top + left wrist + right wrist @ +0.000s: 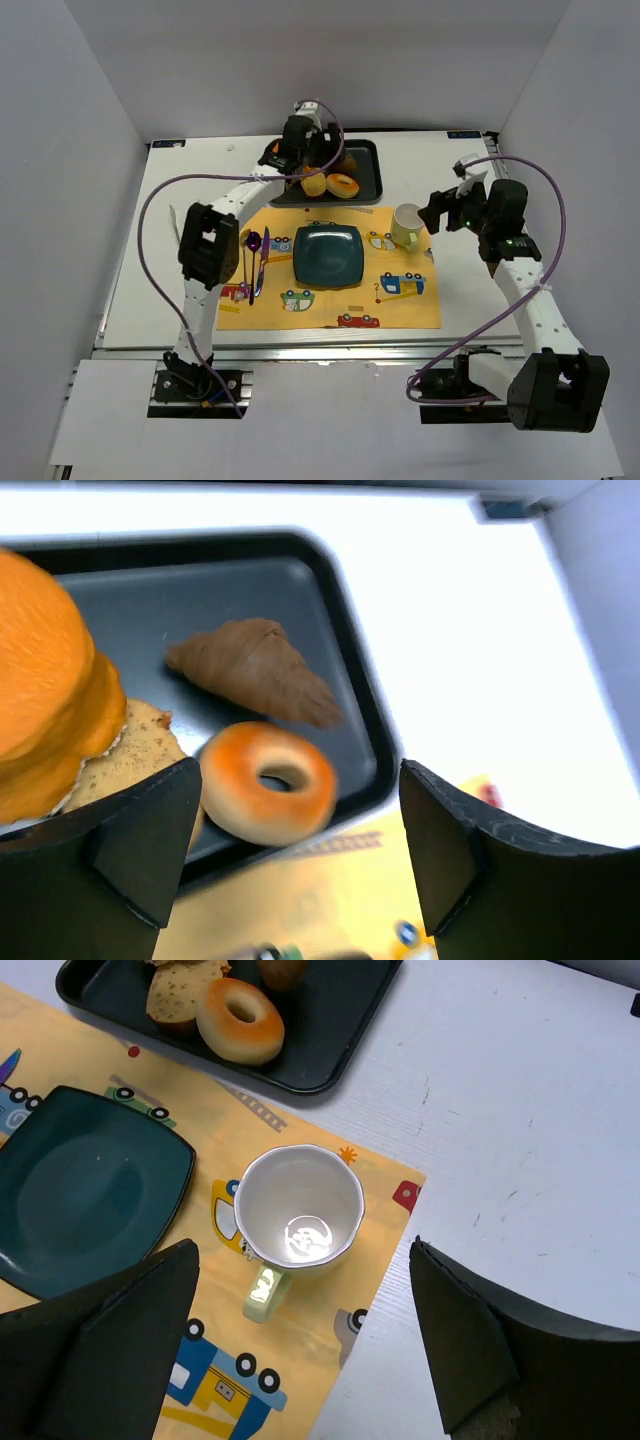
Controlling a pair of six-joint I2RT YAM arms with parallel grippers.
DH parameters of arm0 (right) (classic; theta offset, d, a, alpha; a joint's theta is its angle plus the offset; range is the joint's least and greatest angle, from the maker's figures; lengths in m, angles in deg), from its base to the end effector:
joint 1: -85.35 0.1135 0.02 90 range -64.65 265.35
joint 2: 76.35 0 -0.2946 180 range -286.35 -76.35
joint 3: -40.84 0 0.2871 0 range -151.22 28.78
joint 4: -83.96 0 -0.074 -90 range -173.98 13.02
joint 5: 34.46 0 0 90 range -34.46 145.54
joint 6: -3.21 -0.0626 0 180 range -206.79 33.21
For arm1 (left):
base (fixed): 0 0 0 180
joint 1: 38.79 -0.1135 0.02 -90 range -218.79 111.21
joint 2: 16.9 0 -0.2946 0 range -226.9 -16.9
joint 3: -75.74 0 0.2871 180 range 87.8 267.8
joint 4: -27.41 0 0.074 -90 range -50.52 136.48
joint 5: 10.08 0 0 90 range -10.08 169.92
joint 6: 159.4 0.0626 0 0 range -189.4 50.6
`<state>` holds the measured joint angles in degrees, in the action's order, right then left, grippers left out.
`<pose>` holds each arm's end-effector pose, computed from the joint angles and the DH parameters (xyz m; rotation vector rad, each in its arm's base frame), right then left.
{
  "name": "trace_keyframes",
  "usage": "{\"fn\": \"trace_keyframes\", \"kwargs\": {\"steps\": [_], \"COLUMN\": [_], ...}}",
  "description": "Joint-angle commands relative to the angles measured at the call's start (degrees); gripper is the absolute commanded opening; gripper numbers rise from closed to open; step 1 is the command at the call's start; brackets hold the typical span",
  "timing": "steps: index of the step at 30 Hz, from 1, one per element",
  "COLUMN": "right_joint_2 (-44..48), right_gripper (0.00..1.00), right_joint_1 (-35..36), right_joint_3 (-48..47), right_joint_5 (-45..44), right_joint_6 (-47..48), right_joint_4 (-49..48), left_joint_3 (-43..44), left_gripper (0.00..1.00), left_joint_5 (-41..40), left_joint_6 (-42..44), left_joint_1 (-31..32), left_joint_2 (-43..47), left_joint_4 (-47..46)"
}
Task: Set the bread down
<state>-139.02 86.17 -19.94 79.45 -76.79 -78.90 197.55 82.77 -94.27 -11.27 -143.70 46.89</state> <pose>0.2954 0.0296 0.3230 -0.4555 1.8276 0.2868 0.5367 -0.2831 0.2679 0.0804 2.0530 -0.6295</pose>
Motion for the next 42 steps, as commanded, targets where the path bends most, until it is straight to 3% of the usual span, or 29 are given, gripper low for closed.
{"fn": "trace_keyframes", "kwargs": {"steps": [1, 5, 6, 7, 8, 10, 11, 13, 14, 15, 16, 18, 27, 31, 37, 41, 42], "right_joint_2": [2.6, 4.3, 4.1, 3.3, 2.0, -1.1, -2.4, -3.9, -4.5, -4.8, -4.8, -4.8, -5.4, -5.2, -5.5, -5.9, -5.9], "right_gripper": [0.89, 0.72, 0.66, 0.55, 0.38, 0.24, 0.23, 0.31, 0.47, 0.57, 0.61, 0.65, 0.81, 0.82, 0.83, 0.84, 0.84], "right_joint_1": [-0.2, 0.4, 0.8, 1.4, 2.1, 2.9, 3.1, 3.5, 3.9, 4.4, 4.8, 5.9, 7.4, 7.4, 7.4, 7.4, 7.4], "right_joint_3": [0.9, 3.2, 3.3, 3.0, 2.4, -0.4, -1.8, -3.5, -3.6, -3.5, -3.3, -2.8, -2.5, -2.1, -2.5, -3.4, -3.6], "right_joint_5": [15.0, 37.1, 39.1, 39.4, 39.4, 38.9, 38.7, 38.4, 37.8, 37.2, 36.7, 35.9, 34.0, 33.3, 33.6, 33.4, 33.2], "right_joint_6": [12.8, 37.9, 39.5, 39.3, 39.6, 40.1, 40.2, 39.9, 38.8, 37.8, 37.0, 35.2, 31.6, 31.8, 31.8, 31.8, 31.8], "right_joint_4": [1.1, 11.8, 12.3, 12.8, 14.5, 16.8, 18.5, 20.3, 19.7, 18.8, 17.9, 16.1, 12.8, 13.0, 13.0, 13.0, 13.1], "left_joint_3": [-12.3, -28.2, -33.8, -38.5, -41.3, -49.5, -52.8, -57.5, -59.4, -61.0, -62.4, -64.5, -64.9, -63.0, -59.4, -58.5, -58.4], "left_gripper": [0.87, 0.3, 0.15, 0.05, 0.0, 0.0, 0.0, 0.0, 0.12, 0.31, 0.57, 0.68, 0.76, 0.76, 0.86, 0.81, 0.74], "left_joint_5": [-3.8, -5.5, -5.7, -5.9, -6.4, -7.2, -7.8, -8.9, -9.8, -11.1, -13.0, -14.9, -14.9, -13.4, -7.9, -3.4, -2.5], "left_joint_6": [4.3, 4.5, 4.2, 3.9, 3.9, 5.3, 6.4, 8.6, 10.0, 11.3, 12.3, 15.0, 19.4, 22.0, 24.6, 24.6, 24.5], "left_joint_1": [-0.5, -6.0, -8.2, -10.3, -11.7, -16.4, -18.8, -23.4, -24.9, -26.0, -26.7, -27.4, -32.6, -35.9, -37.9, -39.0, -39.3], "left_joint_2": [22.4, 35.8, 40.2, 43.9, 46.1, 53.4, 56.4, 60.8, 62.2, 63.1, 63.7, 63.5, 51.8, 43.4, 35.1, 31.1, 30.6], "left_joint_4": [0.0, 3.1, 3.7, 4.3, 5.0, 8.2, 10.4, 15.5, 17.7, 19.4, 20.4, 21.1, 15.3, 13.8, 12.1, 9.8, 9.0]}}
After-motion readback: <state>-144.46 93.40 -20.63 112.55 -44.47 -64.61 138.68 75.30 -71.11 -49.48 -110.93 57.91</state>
